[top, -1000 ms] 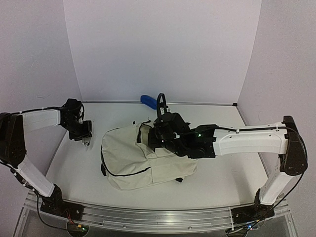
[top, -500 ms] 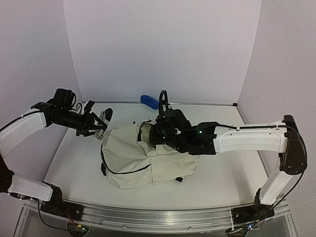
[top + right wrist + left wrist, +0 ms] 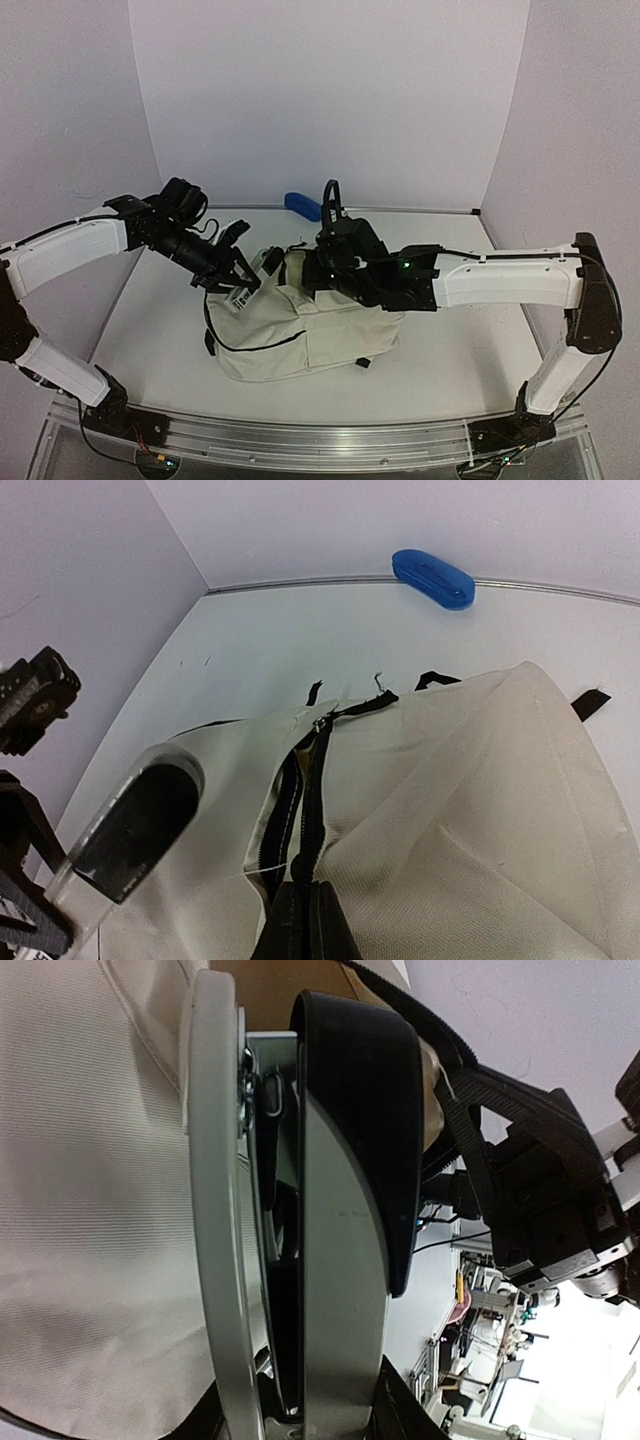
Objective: Pack the student bag
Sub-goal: Place the stationery in the student bag.
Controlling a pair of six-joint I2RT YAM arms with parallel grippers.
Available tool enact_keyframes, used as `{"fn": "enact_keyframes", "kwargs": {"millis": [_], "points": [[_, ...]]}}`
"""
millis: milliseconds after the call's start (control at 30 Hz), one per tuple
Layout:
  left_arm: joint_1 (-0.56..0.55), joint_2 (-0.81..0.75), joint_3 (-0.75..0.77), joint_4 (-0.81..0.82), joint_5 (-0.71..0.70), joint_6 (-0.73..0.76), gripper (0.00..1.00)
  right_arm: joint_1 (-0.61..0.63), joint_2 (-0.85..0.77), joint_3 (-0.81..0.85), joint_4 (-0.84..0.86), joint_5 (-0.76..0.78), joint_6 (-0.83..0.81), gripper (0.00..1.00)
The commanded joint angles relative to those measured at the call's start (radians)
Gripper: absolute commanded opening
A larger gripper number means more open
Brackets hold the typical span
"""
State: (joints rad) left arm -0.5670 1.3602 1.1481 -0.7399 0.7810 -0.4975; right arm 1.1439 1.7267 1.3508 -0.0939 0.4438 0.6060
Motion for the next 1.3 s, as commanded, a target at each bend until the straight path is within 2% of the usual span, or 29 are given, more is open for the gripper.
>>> {"fn": "enact_keyframes", "kwargs": {"millis": [0,333,467,800,1000,1167,1267], "points": [[-0.056,0.055,0.103,-0.015,-0.004,0.048,0.15,-0.008,-0.047,0.080,0.086,0.037,0.003,0.00],[-0.091,0.161,0.131,0.042,0.031,0.043,0.13,-0.008,-0.037,0.090,0.086,0.034,-0.035,0.00],[-0.096,0.218,0.192,0.065,0.020,0.030,0.13,-0.008,-0.025,0.095,0.086,0.029,-0.042,0.00],[-0.100,0.383,0.317,0.258,-0.026,-0.094,0.14,-0.008,-0.031,0.062,0.086,0.024,-0.017,0.00],[-0.100,0.428,0.324,0.433,-0.088,-0.194,0.23,-0.008,-0.028,0.044,0.086,0.020,0.001,0.00],[-0.099,0.463,0.341,0.479,-0.137,-0.239,0.32,-0.008,-0.030,0.037,0.112,0.032,-0.004,0.00],[-0.101,0.496,0.343,0.508,-0.152,-0.299,0.31,-0.008,-0.040,0.031,0.118,0.052,-0.013,0.00]]}}
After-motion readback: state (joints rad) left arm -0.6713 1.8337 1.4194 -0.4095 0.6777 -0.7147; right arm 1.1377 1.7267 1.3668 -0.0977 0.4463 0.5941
